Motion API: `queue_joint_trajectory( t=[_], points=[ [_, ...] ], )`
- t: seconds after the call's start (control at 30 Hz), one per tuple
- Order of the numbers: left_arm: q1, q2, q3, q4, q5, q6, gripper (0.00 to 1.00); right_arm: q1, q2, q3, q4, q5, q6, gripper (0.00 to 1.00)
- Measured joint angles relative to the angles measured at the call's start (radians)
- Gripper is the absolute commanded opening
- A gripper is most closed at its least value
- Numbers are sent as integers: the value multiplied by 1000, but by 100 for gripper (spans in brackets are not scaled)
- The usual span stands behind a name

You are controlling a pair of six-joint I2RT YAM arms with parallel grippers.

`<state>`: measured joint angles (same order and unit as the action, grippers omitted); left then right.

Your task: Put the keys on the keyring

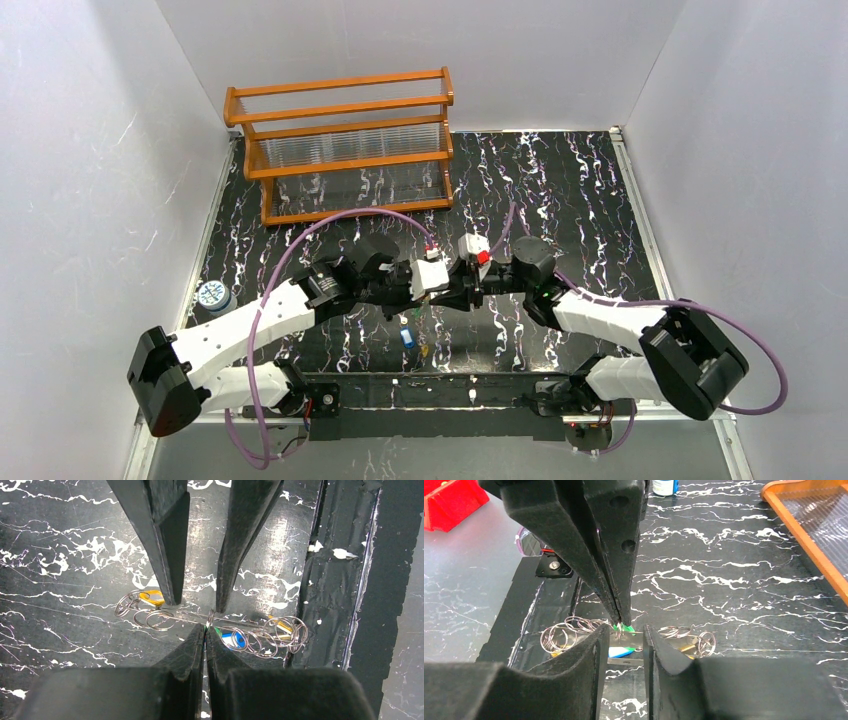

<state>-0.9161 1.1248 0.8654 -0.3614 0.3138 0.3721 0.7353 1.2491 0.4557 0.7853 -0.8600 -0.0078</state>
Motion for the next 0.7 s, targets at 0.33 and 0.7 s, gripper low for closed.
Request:
queue_joint_trajectory(
  t=[0.33, 0.7],
  points=[
    [-6, -5, 0, 19, 0, -1, 0, 20, 68, 0, 55, 0, 40, 38],
    [-13, -8, -2, 17, -8, -6, 0, 26, 90, 0, 78, -10, 55, 26]
  ],
)
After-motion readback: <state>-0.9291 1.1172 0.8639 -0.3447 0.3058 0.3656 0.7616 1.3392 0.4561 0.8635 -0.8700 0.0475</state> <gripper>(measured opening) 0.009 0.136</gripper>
